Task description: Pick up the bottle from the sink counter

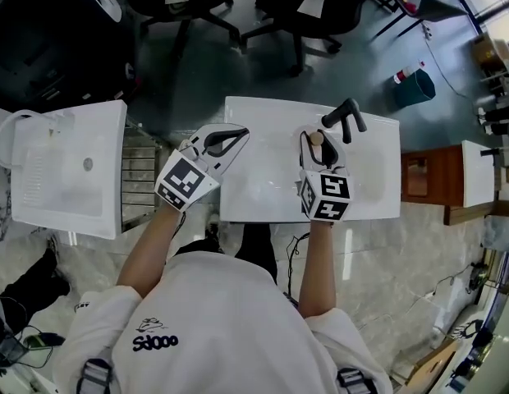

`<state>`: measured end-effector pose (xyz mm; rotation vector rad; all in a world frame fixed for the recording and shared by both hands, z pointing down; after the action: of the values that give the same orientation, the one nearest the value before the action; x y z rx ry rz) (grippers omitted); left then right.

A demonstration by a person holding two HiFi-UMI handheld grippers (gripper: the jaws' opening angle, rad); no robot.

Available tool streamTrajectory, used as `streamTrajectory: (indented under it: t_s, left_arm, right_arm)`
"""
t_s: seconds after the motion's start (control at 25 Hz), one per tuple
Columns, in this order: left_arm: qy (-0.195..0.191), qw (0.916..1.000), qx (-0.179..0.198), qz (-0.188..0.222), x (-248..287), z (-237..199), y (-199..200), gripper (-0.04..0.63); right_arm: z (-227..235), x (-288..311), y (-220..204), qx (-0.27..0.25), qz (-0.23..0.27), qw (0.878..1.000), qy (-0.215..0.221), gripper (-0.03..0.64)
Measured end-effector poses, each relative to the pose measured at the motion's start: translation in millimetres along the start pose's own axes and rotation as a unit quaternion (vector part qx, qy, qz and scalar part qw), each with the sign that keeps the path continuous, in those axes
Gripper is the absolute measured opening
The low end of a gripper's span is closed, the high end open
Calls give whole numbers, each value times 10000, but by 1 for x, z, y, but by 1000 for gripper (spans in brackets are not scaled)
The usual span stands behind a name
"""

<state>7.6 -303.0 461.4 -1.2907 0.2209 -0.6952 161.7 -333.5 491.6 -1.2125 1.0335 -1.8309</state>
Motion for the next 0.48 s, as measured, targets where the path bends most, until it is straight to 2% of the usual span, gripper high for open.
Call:
streamTrajectory:
  t_s: [0.48]
  left_arm:
    - [-97, 9991, 311, 290, -29, 20, 36, 2]
  right_arm:
    - [-34, -98, 24, -116, 512, 9981, -317, 149]
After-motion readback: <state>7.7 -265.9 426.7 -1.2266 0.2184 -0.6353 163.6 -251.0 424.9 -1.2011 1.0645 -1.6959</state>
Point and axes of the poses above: the fingertips, and each gripper's own axes: x forward along the fingers, z to its right, y out of its top, the point moved 1 cm from there along -x, backward along the fingers, and after that the axes turned 15 degrees about x, right-handed, at the moved point
